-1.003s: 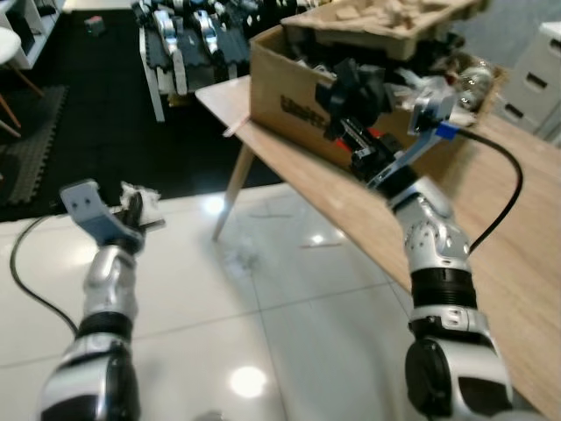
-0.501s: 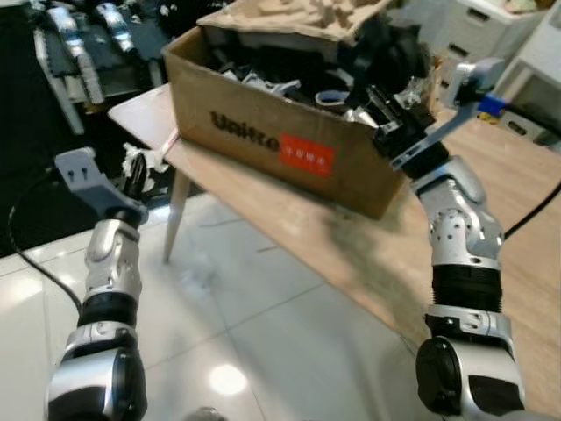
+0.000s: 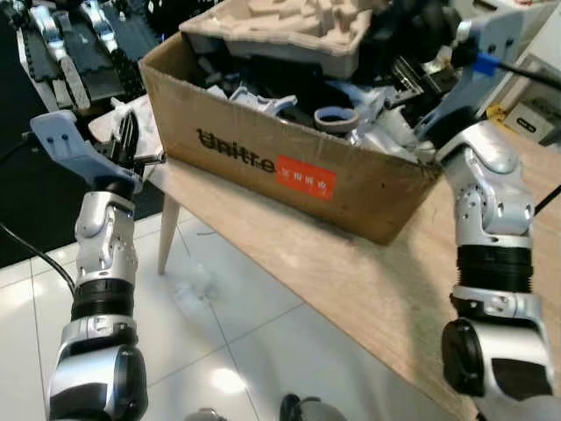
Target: Picking trash to rubbish bin
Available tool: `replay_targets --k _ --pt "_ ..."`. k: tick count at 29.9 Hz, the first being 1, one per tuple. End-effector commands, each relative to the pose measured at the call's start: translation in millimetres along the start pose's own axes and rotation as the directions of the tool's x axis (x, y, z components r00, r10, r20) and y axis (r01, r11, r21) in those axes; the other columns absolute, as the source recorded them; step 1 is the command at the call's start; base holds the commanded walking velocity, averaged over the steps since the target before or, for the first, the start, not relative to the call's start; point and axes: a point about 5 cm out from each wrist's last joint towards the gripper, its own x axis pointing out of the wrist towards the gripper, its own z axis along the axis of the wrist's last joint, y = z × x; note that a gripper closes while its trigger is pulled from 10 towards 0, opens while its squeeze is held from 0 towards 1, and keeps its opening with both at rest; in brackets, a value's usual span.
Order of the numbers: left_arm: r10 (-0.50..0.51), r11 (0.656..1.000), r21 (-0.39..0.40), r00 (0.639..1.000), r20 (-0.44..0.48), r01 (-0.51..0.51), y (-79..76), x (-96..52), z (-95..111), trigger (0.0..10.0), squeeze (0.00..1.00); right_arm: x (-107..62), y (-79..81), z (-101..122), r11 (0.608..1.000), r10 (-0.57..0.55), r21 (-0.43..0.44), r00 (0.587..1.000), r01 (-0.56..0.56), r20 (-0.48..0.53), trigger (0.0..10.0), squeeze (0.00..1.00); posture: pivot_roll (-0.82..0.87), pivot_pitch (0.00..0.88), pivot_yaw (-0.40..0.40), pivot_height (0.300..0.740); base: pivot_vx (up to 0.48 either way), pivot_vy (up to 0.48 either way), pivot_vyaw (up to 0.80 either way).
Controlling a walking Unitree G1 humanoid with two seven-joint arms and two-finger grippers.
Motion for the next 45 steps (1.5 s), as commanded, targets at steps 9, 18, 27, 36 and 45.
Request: replay_targets --k 9,18,27,36,45 --pt "-0.031 0.999 0.009 0.998 0.055 0.030 -2.5 7.8 21.8 10.0 0.00 -8.8 -4.7 -29.3 0.996 -0.061 -0.075 0.979 0.047 -0.194 10.0 0.00 0.05 0.120 -0.020 0.740 0.000 0.000 0.00" --pt "-0.080 0.997 -0.008 0.992 0.099 0.081 -12.4 12.4 39.6 10.0 0.00 -17.5 -3.7 -52.6 0.994 -0.109 -0.058 0.930 0.095 -0.351 10.0 0.00 0.05 0.123 -0.016 0.740 0.000 0.000 0.00" --pt "-0.118 0.992 -0.030 0.989 0.090 0.121 -24.2 12.9 37.9 10.0 0.00 -21.4 35.5 -55.3 0.976 0.192 0.169 0.909 -0.137 -0.370 10.0 0.53 0.05 0.126 -0.015 0.740 0.000 0.000 0.00" --pt "-0.144 0.988 -0.051 0.987 0.074 0.148 -32.8 12.1 34.3 10.0 0.00 -25.2 39.4 -49.2 0.957 0.256 0.221 0.899 -0.185 -0.356 10.0 0.95 0.04 0.130 -0.016 0.740 0.000 0.000 0.00" --pt "-0.167 0.983 -0.068 0.984 0.062 0.171 -40.0 13.3 31.3 10.0 0.00 -29.4 40.7 -11.6 0.915 0.364 0.248 0.916 -0.319 -0.167 10.0 0.58 0.04 0.127 -0.013 0.740 0.000 0.000 0.00"
